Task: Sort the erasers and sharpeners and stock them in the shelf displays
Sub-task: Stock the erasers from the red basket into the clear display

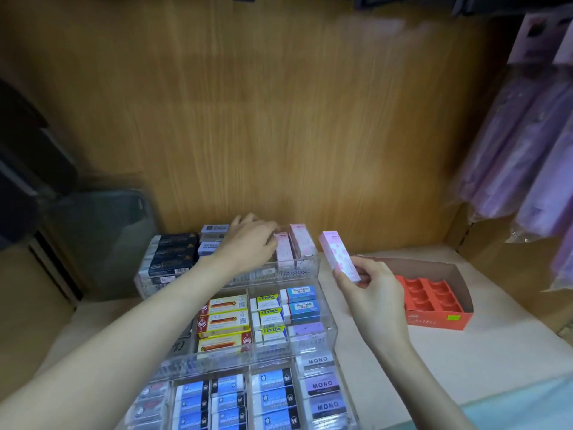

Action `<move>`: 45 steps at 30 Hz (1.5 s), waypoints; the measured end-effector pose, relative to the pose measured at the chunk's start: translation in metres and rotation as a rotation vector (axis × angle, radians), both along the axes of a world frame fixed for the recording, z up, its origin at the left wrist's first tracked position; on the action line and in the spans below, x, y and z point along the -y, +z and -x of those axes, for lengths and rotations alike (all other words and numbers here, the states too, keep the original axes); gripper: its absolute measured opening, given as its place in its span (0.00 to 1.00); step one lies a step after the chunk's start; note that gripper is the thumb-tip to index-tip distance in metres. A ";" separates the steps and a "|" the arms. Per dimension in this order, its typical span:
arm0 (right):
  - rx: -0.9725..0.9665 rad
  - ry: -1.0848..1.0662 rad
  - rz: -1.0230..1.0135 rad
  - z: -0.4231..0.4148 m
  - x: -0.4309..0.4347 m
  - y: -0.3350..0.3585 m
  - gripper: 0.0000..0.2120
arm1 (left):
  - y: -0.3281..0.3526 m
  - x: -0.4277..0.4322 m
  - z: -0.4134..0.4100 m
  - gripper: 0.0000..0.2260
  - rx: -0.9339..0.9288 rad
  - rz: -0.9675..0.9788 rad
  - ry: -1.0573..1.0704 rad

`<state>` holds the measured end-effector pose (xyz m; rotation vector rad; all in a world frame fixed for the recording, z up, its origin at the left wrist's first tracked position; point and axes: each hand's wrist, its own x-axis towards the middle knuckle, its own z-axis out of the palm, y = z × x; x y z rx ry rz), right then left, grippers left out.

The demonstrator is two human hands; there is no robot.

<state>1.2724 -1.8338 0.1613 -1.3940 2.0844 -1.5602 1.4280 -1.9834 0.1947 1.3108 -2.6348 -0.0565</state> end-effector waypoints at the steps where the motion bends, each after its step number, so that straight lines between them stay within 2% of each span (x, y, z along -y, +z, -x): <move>1: -0.014 0.003 0.006 -0.003 0.007 0.004 0.09 | 0.000 -0.001 -0.001 0.15 0.008 -0.025 -0.002; 4: -0.058 0.002 0.005 -0.014 0.031 0.015 0.11 | -0.004 -0.001 0.001 0.16 0.013 -0.124 -0.028; 8: -0.132 -0.013 -0.016 -0.033 0.062 0.024 0.13 | -0.007 -0.004 -0.010 0.15 -0.083 -0.040 -0.039; 11: -0.391 -0.032 -0.062 -0.048 0.079 0.017 0.12 | 0.002 -0.013 -0.029 0.14 -0.195 0.089 -0.055; 14: -0.698 -0.170 -0.073 -0.056 0.089 0.004 0.10 | 0.004 -0.020 -0.047 0.14 -0.141 0.203 -0.067; 18: -0.823 -0.299 -0.068 -0.054 0.095 -0.008 0.14 | -0.010 -0.031 -0.059 0.27 -0.005 0.145 -0.061; 19: -0.823 -0.296 -0.062 -0.054 0.097 -0.009 0.14 | -0.015 -0.034 -0.060 0.28 0.007 0.126 -0.058; 22: -0.720 -0.228 -0.110 -0.057 0.095 -0.007 0.16 | -0.026 -0.035 -0.061 0.22 -0.026 0.096 -0.031; 26: -0.333 -0.041 -0.356 -0.051 0.091 -0.010 0.23 | -0.028 -0.035 -0.058 0.19 -0.086 0.125 -0.025; 29: -0.181 0.057 -0.371 -0.053 0.086 -0.009 0.31 | -0.028 -0.037 -0.056 0.19 -0.062 0.147 0.007; 32: -0.237 0.023 -0.304 -0.043 0.063 -0.007 0.31 | -0.025 -0.050 -0.049 0.16 -0.186 0.211 -0.024; 35: -0.389 -0.041 -0.263 -0.002 0.022 -0.019 0.17 | -0.024 -0.078 -0.029 0.13 -0.402 0.262 -0.145; 37: -0.400 -0.117 -0.287 0.034 -0.007 -0.031 0.10 | -0.026 -0.103 -0.005 0.11 -0.439 0.170 -0.217; 39: -0.355 -0.183 -0.358 0.072 -0.035 -0.043 0.10 | -0.035 -0.124 0.024 0.10 -0.384 0.017 -0.297; 41: -0.316 -0.199 -0.427 0.108 -0.059 -0.053 0.14 | -0.053 -0.134 0.056 0.11 -0.288 -0.030 -0.373; 45: -0.393 -0.026 -0.431 0.159 -0.079 -0.072 0.19 | -0.083 -0.128 0.107 0.16 -0.181 -0.066 -0.285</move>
